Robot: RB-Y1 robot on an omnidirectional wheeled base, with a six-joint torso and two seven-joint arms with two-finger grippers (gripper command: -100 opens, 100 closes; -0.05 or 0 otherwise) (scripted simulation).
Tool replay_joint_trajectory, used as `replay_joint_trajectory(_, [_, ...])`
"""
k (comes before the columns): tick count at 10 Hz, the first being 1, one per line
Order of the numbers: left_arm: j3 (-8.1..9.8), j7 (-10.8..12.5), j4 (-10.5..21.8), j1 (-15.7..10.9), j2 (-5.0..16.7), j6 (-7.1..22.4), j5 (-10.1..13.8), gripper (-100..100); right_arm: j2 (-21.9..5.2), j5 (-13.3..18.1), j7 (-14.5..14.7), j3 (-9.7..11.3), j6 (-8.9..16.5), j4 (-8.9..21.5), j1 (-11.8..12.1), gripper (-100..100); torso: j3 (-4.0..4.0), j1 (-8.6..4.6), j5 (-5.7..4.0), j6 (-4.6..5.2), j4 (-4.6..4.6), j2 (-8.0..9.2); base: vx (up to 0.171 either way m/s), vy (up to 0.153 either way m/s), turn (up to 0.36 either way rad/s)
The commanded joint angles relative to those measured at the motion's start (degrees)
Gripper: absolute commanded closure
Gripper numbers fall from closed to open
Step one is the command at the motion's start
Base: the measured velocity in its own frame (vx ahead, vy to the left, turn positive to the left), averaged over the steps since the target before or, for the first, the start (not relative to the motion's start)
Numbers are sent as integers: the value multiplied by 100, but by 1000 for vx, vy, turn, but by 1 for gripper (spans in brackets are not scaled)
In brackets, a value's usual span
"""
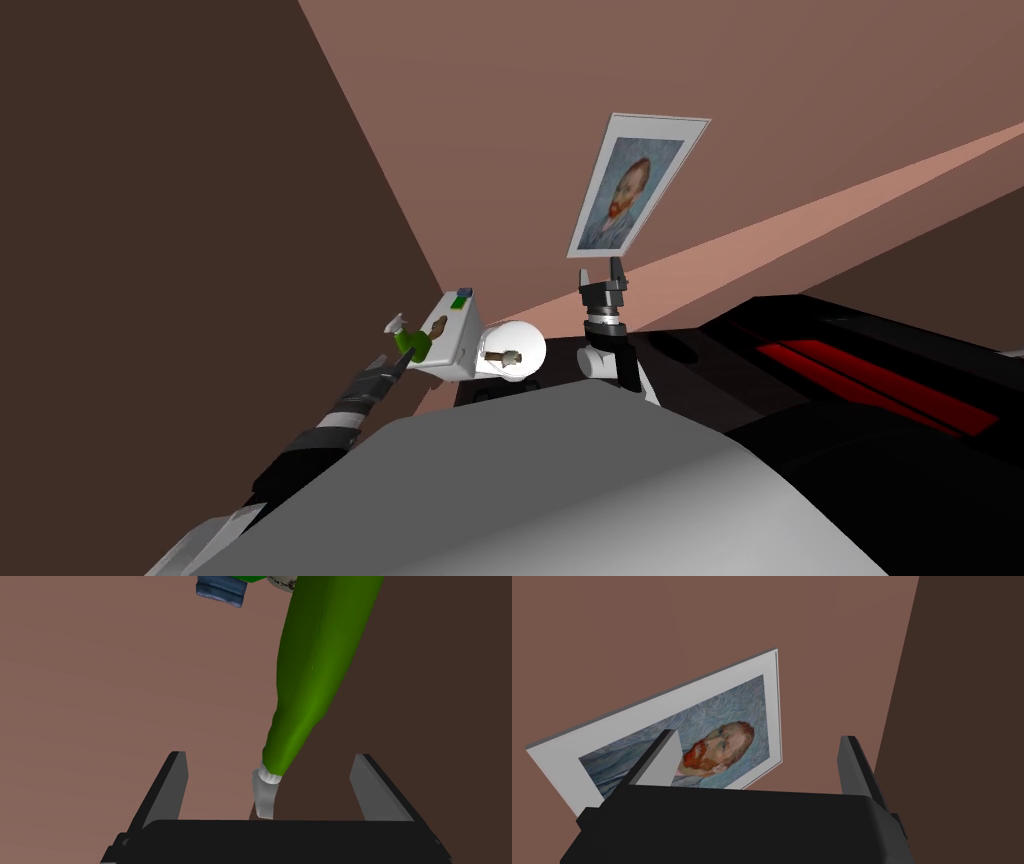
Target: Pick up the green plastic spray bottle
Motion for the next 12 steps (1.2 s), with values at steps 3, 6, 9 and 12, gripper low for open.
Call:
replay_joint_trajectory(3, [118,-41,-29,271,516,94,-343,-100,0,0,0,0,0,0,0,0,1,4,1,0,0,1,84,18,-12])
replay_joint_trajectory(6, [149,-47,-49,358,655,127,-448,-100,0,0,0,0,0,0,-1,0,16,-2,0,0,6,28,17,6,-20])
replay_joint_trajectory(9, [-144,68,402,-109,755,96,-413,-100,0,0,0,1,0,0,-3,0,38,3,2,3,14,70,-104,9,-70])
replay_joint_trajectory(12, [-144,68,860,-551,755,96,-413,-100,0,0,0,1,0,1,-2,0,35,-13,-2,-1,15,59,-46,-20,6])
